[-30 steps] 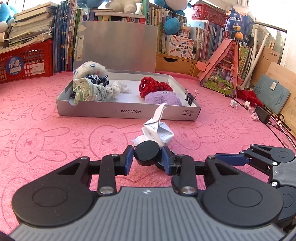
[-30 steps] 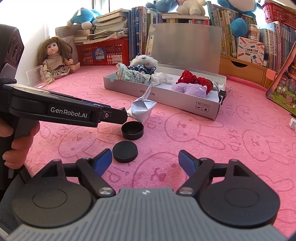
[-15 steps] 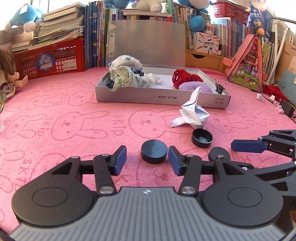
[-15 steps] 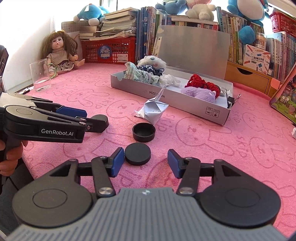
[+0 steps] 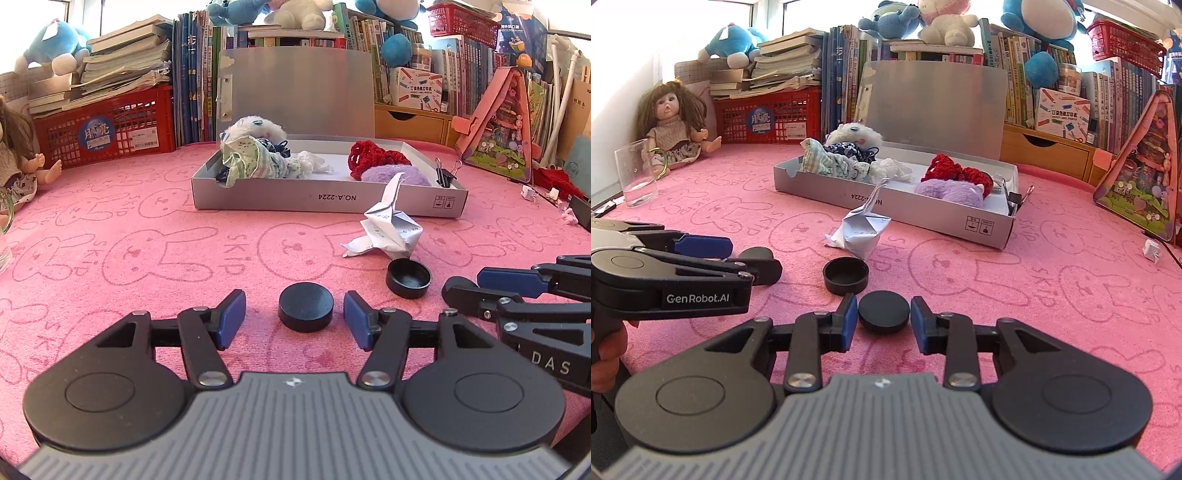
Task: Organize objects
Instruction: 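Close the left tool on a flat black lid while the right tool closes on another, then lift both held black lids and carry them toward the white box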
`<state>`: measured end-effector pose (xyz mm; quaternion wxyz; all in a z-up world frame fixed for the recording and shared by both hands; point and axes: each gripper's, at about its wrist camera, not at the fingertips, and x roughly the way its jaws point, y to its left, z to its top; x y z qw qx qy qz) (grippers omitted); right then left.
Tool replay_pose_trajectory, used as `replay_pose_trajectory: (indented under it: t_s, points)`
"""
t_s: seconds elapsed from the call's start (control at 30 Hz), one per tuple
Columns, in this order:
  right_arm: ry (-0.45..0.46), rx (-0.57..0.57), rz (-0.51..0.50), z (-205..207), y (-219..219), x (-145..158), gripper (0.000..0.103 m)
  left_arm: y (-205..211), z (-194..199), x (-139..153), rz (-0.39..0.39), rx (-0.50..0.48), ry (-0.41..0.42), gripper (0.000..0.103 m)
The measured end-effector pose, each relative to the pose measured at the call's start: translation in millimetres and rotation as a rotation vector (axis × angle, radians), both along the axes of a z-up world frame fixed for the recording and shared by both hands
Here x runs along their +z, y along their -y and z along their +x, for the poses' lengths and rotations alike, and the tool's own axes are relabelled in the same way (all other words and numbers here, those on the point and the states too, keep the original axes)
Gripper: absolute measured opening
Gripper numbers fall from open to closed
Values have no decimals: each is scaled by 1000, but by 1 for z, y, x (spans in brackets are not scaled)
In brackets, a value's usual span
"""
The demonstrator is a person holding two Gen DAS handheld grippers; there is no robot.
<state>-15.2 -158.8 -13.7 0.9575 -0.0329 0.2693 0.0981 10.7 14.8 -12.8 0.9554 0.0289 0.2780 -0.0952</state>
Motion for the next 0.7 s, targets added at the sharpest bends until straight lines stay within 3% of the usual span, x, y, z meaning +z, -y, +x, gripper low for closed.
replay_pose_trajectory:
  t_s: [0.07,0.1,0.63,0.7]
  points:
    - [7,-31,8,1,1,-2,56,1,0,-1,2,3,3,68]
    - [8,-49,9,2,1,-3,57,2,0,-1,2,5,5,69]
    - [4,-66,-16,3,-12,-8,58,6,-1,-4,5,26,28,73]
    - [5,-65,-16,2,-14,-8,51,6,-1,-4,3,27,27,72]
